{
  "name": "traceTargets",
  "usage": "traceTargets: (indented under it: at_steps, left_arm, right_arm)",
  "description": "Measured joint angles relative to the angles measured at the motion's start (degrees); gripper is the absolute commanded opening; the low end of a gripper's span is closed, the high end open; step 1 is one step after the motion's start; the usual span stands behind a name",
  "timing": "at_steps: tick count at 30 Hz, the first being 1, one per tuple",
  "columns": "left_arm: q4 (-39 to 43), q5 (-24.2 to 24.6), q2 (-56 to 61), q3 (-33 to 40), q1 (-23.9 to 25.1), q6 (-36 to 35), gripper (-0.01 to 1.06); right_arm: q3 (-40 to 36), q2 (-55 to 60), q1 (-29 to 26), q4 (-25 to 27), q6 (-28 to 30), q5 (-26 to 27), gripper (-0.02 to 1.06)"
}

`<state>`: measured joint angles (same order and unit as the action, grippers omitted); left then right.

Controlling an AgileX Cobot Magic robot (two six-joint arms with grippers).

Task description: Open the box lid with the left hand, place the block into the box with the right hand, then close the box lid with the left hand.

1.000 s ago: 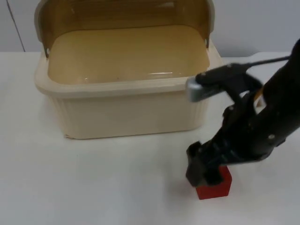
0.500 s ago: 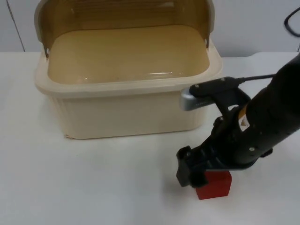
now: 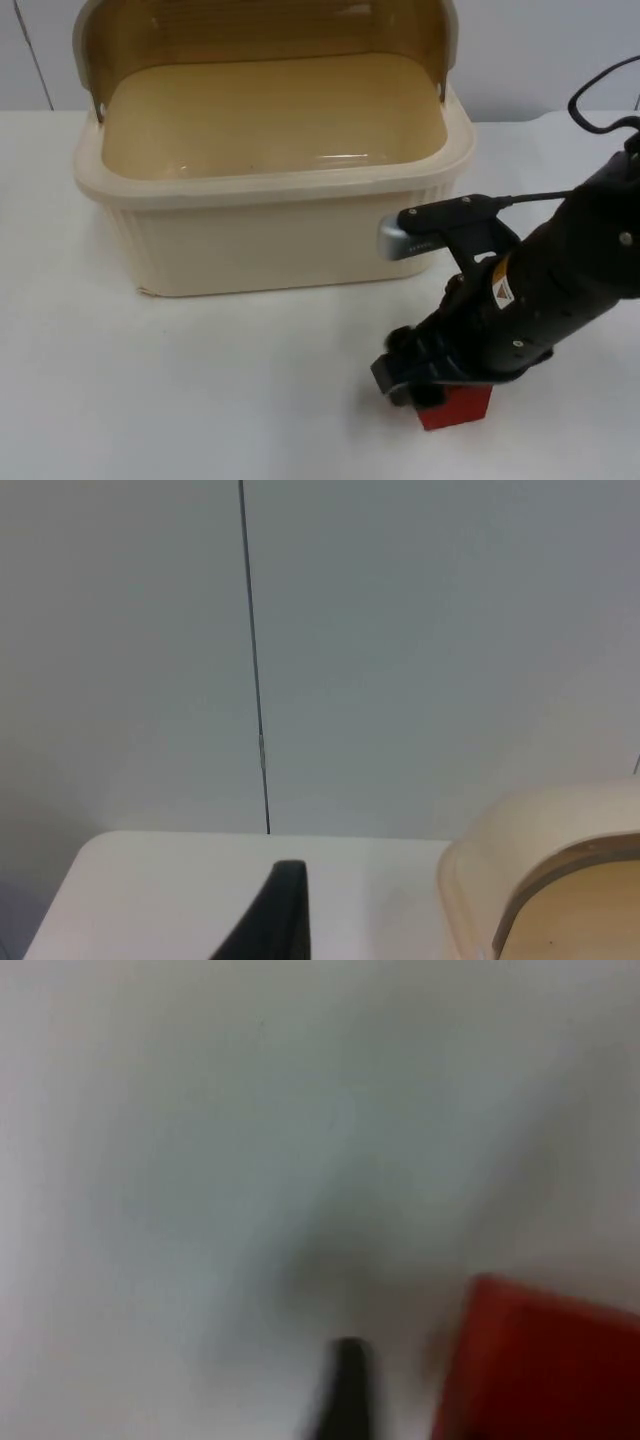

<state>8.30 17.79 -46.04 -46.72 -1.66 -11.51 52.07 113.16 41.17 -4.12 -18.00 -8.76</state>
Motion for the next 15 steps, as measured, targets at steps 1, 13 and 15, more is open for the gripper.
traceTargets:
  at_steps: [1,13,15]
  left_arm:
    - [0.0,0.0,0.0,0.0,0.0,0.0,1.05]
    - [1.0,0.0,0.0,0.0,0.0,0.0,1.05]
    - [1.0,0.0,0.0,0.0,0.0,0.0,1.05]
  right_arm:
    - [0.0,0.0,0.0,0.0,-0.2,-0.2,0.22]
    - [0.1,-0.1,0.0,-0.2,-5.4,-1.5,0.01]
    - [0.1,-0.2,0.0,-0.2,-6.1,-1.7,0.01]
